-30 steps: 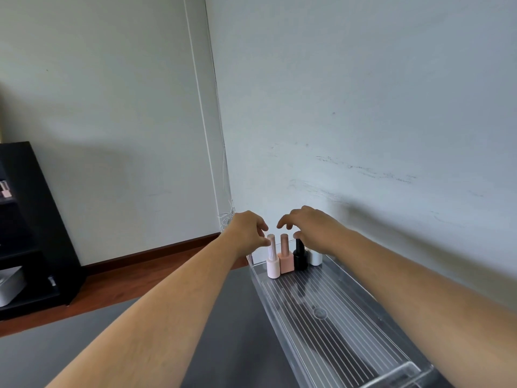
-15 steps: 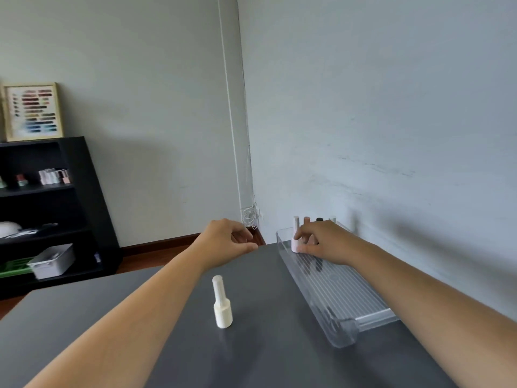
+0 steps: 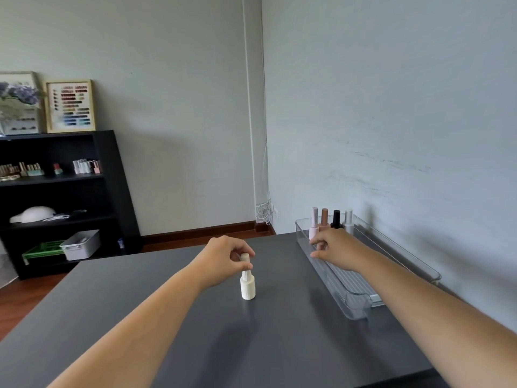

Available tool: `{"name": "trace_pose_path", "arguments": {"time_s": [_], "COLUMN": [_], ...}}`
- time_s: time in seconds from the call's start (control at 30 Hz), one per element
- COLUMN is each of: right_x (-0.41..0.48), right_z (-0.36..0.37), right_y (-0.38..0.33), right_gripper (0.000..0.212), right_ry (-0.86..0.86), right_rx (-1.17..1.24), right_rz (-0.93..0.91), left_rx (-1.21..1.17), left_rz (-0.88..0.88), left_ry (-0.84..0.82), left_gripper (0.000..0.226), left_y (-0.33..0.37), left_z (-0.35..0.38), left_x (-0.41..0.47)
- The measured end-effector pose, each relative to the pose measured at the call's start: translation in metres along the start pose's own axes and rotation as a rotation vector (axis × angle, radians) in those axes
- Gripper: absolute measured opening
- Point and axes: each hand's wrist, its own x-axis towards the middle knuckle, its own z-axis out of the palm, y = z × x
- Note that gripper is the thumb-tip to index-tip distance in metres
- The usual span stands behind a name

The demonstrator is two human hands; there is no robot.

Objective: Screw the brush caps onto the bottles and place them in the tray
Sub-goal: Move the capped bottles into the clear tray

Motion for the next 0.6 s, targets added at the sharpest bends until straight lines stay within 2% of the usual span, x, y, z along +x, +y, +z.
{"name": "trace_pose_path", "arguments": {"time_s": [0.13, 0.43, 0.6], "right_x": [0.000, 0.010, 0.019], "right_z": [0.002, -0.016, -0.021], "right_y": [0.002, 0.024, 0.049], "right_gripper": [0.035, 0.025, 0.037], "right_ry": [0.002, -0.009, -0.040], "right_rx": [0.021, 0.018, -0.063], "right_rz": [-0.004, 0.022, 0.040], "left_rx": [-0.022, -0.141, -0.130], "left_rz": [-0.013, 0.099, 0.148], "left_ry": [0.033, 0.191, 0.291], "left_gripper": [0.011, 0.009, 0.011], "left_y": [-0.002, 0.041, 0.068], "left_z": [0.004, 0.001, 0.016], "left_x": [0.005, 0.061, 0.108]}}
